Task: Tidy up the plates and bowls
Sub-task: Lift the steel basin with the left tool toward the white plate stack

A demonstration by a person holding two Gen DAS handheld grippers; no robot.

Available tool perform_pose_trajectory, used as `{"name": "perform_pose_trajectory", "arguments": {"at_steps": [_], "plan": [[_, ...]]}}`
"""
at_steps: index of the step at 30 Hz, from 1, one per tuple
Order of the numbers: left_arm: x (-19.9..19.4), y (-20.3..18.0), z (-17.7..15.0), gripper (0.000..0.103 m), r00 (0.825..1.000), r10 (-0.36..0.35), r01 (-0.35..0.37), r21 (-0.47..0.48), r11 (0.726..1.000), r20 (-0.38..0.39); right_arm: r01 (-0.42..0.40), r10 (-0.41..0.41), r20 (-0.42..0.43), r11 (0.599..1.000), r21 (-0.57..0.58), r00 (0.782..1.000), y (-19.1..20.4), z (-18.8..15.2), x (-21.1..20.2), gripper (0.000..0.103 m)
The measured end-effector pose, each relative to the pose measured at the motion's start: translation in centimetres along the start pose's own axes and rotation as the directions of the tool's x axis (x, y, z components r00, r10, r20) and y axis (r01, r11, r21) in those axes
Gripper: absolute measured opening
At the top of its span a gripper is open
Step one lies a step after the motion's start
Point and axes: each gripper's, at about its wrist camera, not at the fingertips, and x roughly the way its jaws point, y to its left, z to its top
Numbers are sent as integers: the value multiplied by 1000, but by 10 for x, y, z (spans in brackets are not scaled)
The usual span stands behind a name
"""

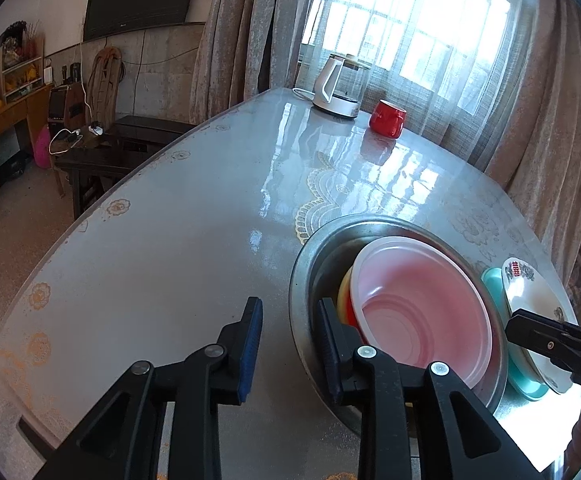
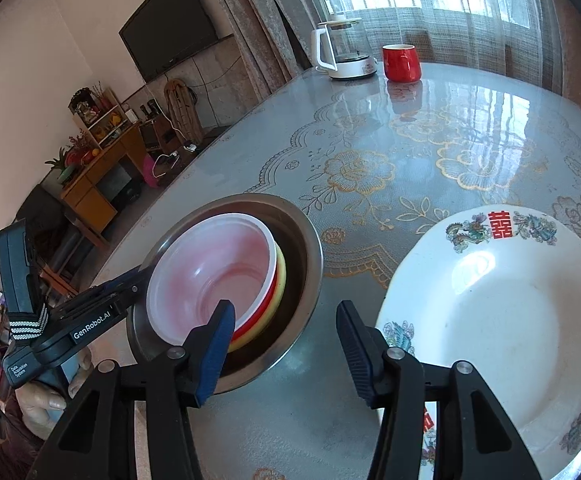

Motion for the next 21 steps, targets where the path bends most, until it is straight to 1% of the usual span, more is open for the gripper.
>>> {"name": "perform_pose_trajectory", "arguments": {"at_steps": [3,4,8,13,18,21], "plan": [[1,-2,2,26,1000,5,-5,23,1000,2,33,-34,-13,999,-34,999,4,0,6,30],[2,-3,2,25,1000,8,-8,31,999,2,50,-51,-21,998,-48,998,6,0,10,29],[7,-7,2,24,1000,24,-24,57,998,-3,92,-97,-50,992,-86,994,13,0,23,29],[14,-11,1,24,1000,29,-28,80,996,-12,68,-71,-63,996,-52,995,8,3,24,29],[17,-12,0,22,1000,29,-28,89,996,-10,100,-105,-48,991,-88,993,15,4,24,29],[16,-11,0,21,1000,25,-24,89,996,-8,113,-116,-43,991,-76,992,11,6,26,30]]}}
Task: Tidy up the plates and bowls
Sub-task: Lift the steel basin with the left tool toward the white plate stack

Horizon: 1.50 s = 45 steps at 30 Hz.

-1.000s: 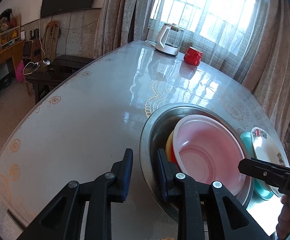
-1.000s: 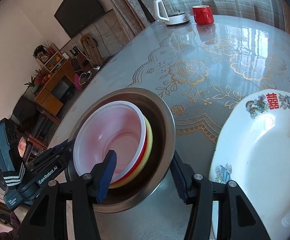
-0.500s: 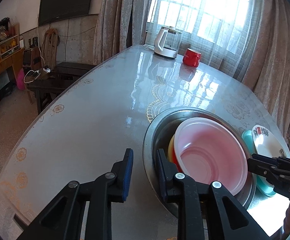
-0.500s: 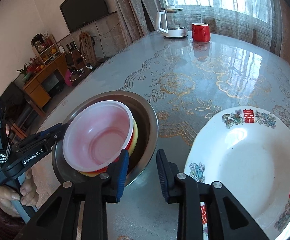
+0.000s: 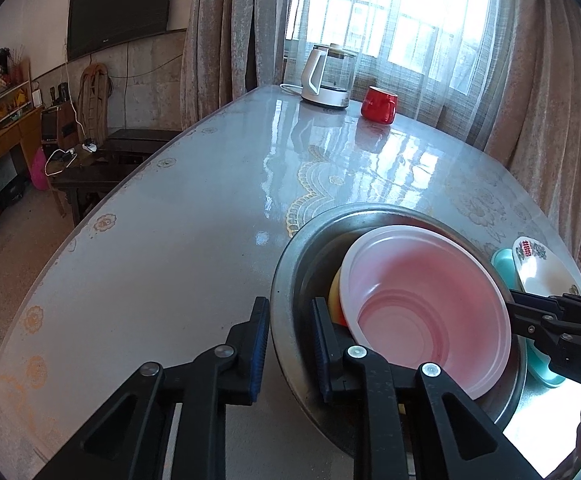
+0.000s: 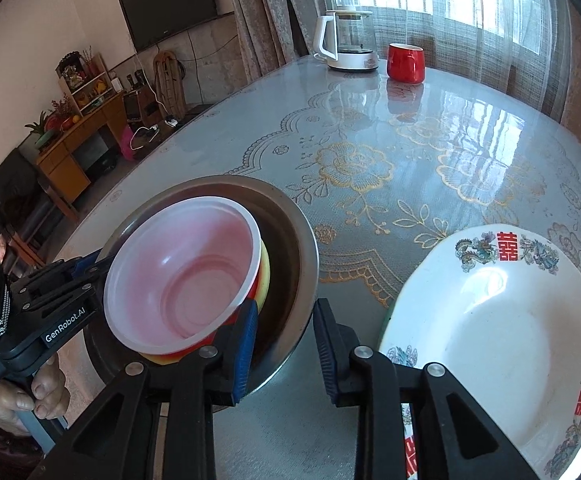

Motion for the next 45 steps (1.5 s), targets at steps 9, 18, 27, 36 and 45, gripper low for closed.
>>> {"name": "perform_pose_trajectory", "arguments": {"at_steps": [9,18,27,36,45], "plan": [[-1,1,-3,21,1000,4,-4,1,1000,23,28,-28,-5,1000,-7,1000,0,1,6,31],[-3,-1,-5,20,999,22,-22,4,1000,38,37,-37,0,998,-41,999,7,1,10,22],[-8,-1,-8,17,1000,14,-13,-17,1000,26,17,-17,4,1000,-19,1000,4,-1,8,21],[-20,-4,-8,17,999,15,-15,-22,1000,31,-25,25,26,1000,16,999,-1,-6,-4,21],[-36,-17,-3,17,999,0,0,7,1000,54,-41,37,76,998,44,996,-8,-9,-25,21]]}}
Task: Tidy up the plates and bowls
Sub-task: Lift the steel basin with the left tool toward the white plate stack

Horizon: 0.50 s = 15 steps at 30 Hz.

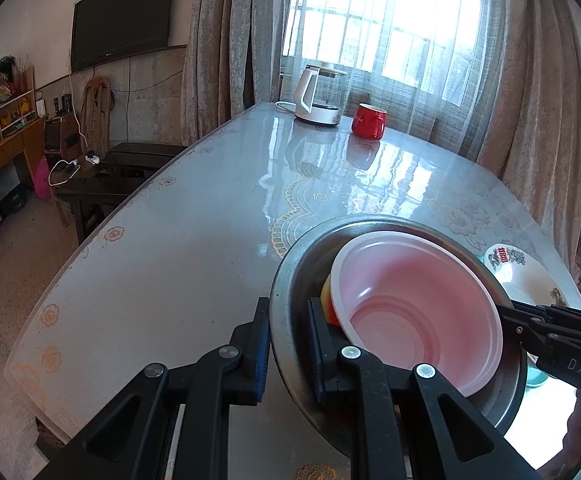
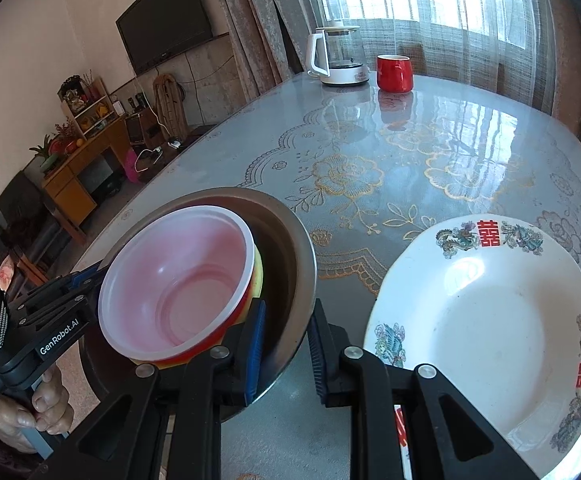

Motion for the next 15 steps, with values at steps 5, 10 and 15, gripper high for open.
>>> {"name": "perform_pose_trajectory", "arguments": {"at_steps": [5,10,15], "plan": [[-7,-12,4,17,1000,-18,18,21,1000,10,-6,5,22,1000,26,1000,-9,-4,-13,21],[-12,-26,6,17,999,-38,37,45,998,16,-2,0,45,999,52,999,-20,-7,-25,21],[-17,-43,11,17,998,-65,63,72,995,27,7,-13,78,997,76,997,-31,-11,-43,21]]}}
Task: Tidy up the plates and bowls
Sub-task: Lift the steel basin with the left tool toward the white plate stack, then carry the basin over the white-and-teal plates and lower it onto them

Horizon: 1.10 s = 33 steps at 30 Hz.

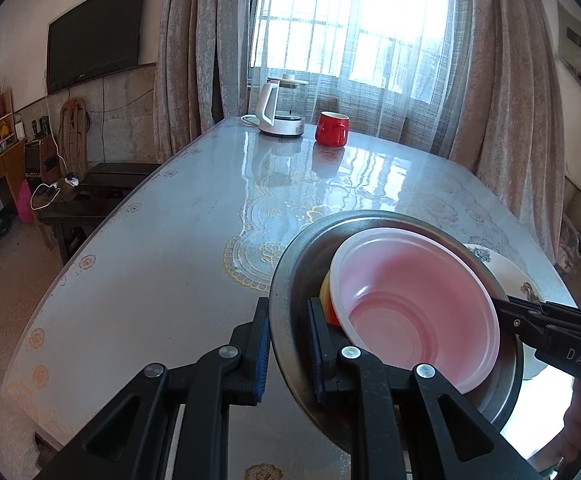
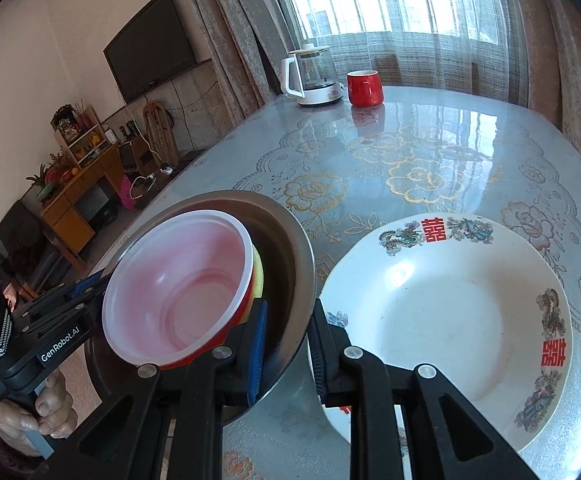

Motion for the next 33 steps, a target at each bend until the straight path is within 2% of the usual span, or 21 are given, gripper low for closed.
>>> {"name": "perform_pose_trajectory", "arguments": {"at_steps": [7,14,21,33], "plan": [[-2,-27,10,17,998,-63,62,41,997,8,18,-21,51,998,55,998,-21,-4,-28,21],[2,-63,23,17,992,-124,122,98,988,10,64,-75,93,992,112,993,-45,-8,-54,21],[15,-97,33,16,983,-180,182,129,975,-23,109,-132,126,978,176,983,-74,-7,-73,21],[45,-134,37,16,970,-224,237,156,959,-99,164,-197,103,950,265,975,-116,-14,-75,21]]}}
